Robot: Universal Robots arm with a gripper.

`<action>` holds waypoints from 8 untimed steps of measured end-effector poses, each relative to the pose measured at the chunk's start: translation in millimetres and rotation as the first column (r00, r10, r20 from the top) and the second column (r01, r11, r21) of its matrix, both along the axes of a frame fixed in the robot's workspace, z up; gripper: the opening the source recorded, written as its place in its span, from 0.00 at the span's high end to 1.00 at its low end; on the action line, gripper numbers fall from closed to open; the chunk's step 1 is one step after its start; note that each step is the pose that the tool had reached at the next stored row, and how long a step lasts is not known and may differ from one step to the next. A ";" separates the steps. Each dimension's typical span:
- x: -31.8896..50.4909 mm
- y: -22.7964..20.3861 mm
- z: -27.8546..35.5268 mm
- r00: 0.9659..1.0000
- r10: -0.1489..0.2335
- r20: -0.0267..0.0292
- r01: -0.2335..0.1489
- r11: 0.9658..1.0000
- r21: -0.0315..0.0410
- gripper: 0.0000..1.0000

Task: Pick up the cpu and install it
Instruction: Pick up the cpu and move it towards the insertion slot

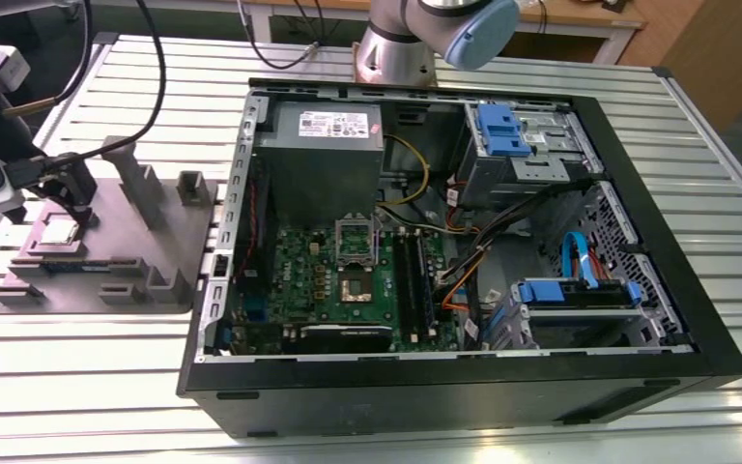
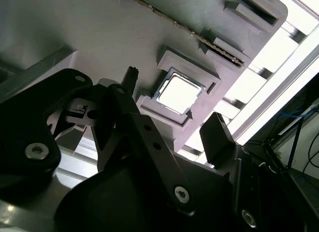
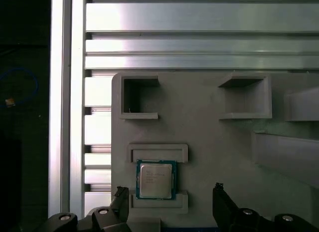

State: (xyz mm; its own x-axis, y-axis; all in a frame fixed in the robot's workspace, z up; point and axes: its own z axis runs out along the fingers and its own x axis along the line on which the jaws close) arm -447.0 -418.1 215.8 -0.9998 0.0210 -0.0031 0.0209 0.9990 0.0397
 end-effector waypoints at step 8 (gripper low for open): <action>0.0 0.0 -3.2 1.000 0.000 0.000 0.000 1.000 -0.002 0.11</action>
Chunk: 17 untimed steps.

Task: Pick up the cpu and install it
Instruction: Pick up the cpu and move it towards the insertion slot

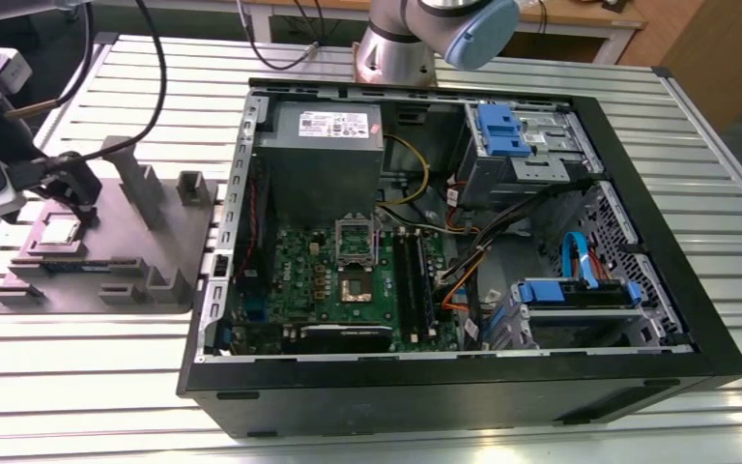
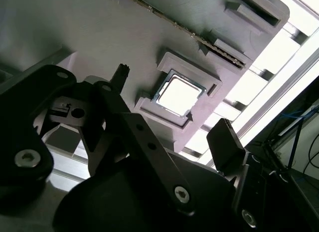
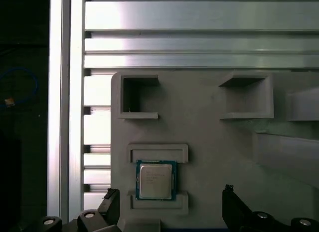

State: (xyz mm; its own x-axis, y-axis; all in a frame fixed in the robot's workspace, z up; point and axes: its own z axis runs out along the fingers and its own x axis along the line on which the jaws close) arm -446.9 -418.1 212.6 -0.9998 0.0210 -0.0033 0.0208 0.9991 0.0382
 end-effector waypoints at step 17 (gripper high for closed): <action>-2.8 1.2 -20.2 1.000 0.000 0.000 0.000 1.000 0.001 0.20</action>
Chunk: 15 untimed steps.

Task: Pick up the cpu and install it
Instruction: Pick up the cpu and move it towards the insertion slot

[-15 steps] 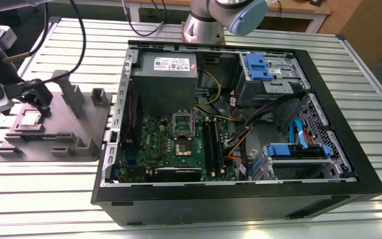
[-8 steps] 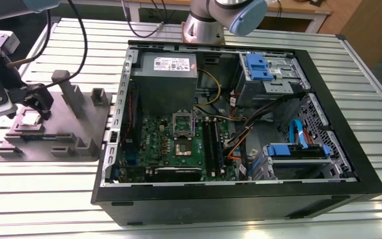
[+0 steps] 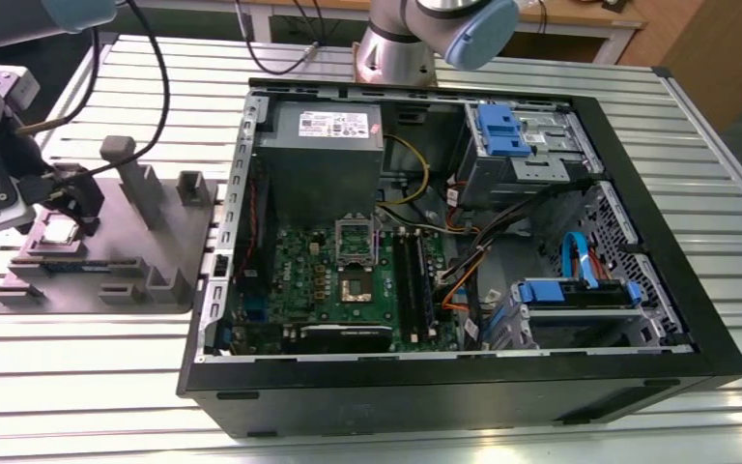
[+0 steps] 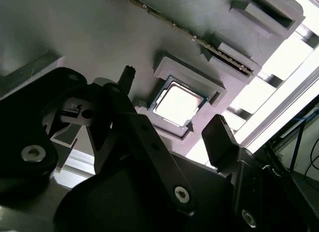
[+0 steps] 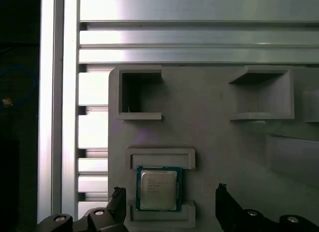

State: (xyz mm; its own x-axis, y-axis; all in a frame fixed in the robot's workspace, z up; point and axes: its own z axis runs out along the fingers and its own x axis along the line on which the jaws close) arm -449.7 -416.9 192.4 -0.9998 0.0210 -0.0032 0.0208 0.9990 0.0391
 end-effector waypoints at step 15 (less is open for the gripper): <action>-6.1 4.3 -8.4 1.000 -0.013 0.000 0.013 1.000 0.000 0.36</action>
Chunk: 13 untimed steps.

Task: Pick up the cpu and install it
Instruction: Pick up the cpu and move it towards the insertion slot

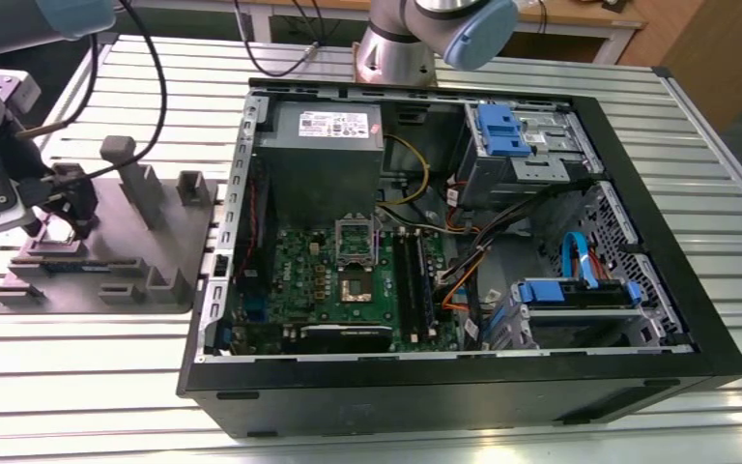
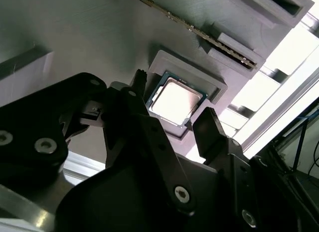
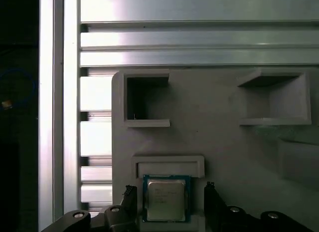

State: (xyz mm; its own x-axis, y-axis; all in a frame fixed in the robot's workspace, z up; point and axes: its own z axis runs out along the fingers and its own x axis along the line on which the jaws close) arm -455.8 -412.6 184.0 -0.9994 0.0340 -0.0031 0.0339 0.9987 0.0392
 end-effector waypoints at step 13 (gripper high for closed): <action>-2.4 1.8 -4.1 1.000 -0.003 0.000 0.003 1.000 0.008 0.36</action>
State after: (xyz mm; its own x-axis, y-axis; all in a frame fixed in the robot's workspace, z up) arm -458.2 -410.8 179.9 -0.9993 0.0367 -0.0029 0.0365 0.9982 0.0473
